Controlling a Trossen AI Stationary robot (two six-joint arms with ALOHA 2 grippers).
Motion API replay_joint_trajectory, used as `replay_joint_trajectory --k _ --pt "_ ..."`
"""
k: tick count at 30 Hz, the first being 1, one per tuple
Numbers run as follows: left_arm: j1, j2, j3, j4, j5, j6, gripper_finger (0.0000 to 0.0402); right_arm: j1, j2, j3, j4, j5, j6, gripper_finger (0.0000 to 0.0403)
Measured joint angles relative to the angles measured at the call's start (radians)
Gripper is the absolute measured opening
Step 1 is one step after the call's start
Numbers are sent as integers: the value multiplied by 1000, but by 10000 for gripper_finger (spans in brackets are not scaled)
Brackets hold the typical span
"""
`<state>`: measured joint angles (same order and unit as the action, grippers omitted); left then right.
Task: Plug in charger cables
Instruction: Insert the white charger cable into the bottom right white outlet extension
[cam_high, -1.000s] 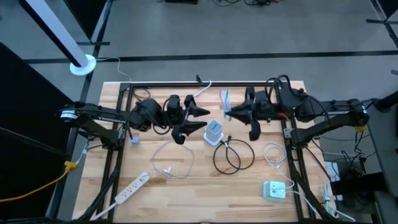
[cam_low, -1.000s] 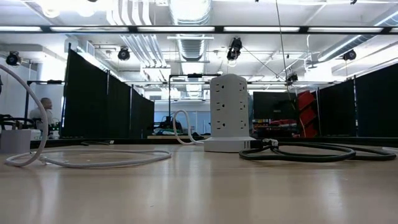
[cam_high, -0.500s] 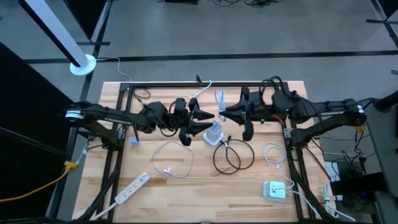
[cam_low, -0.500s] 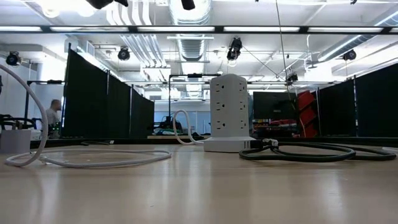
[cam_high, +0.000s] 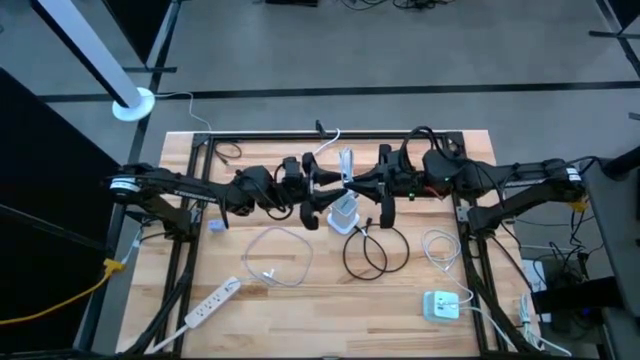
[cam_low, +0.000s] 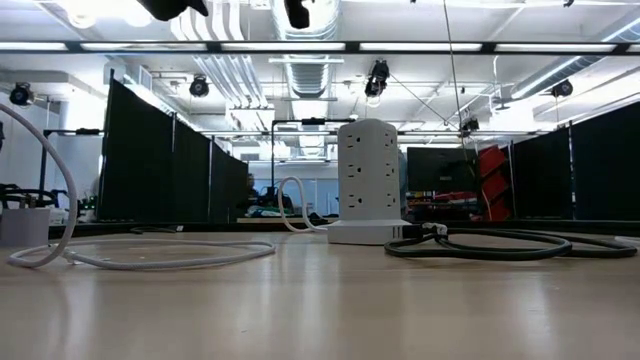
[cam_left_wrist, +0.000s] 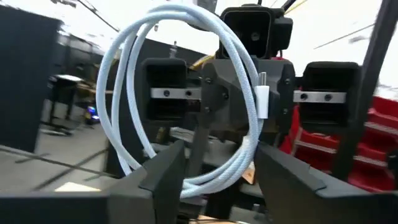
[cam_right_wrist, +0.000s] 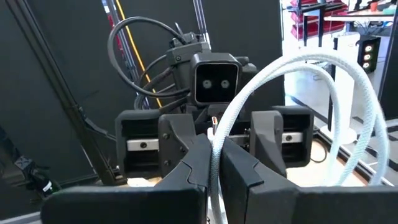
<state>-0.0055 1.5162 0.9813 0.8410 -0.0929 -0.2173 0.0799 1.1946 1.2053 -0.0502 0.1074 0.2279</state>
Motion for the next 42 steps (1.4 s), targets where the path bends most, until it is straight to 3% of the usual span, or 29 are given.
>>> replay_joint_trajectory --k 8,14,17,26,36,39,42 --pt "0 0 0 -6 23 21 284 0 0 0 -4 36 0 5" --pt "0 0 0 -5 98 -44 299 0 0 0 -4 52 -10 5" --pt "0 0 0 -4 122 -81 294 0 -1 0 -4 53 -22 5" --pt "1 29 9 -9 31 -76 277 0 39 0 4 107 -19 5" --pt "-2 119 122 -59 24 -129 271 0 49 0 6 133 -20 5" --pt "-3 116 150 -131 42 -100 235 0 37 0 -3 132 -20 5" --pt "-3 116 188 -207 49 -85 151 0 28 0 -1 130 -19 5"
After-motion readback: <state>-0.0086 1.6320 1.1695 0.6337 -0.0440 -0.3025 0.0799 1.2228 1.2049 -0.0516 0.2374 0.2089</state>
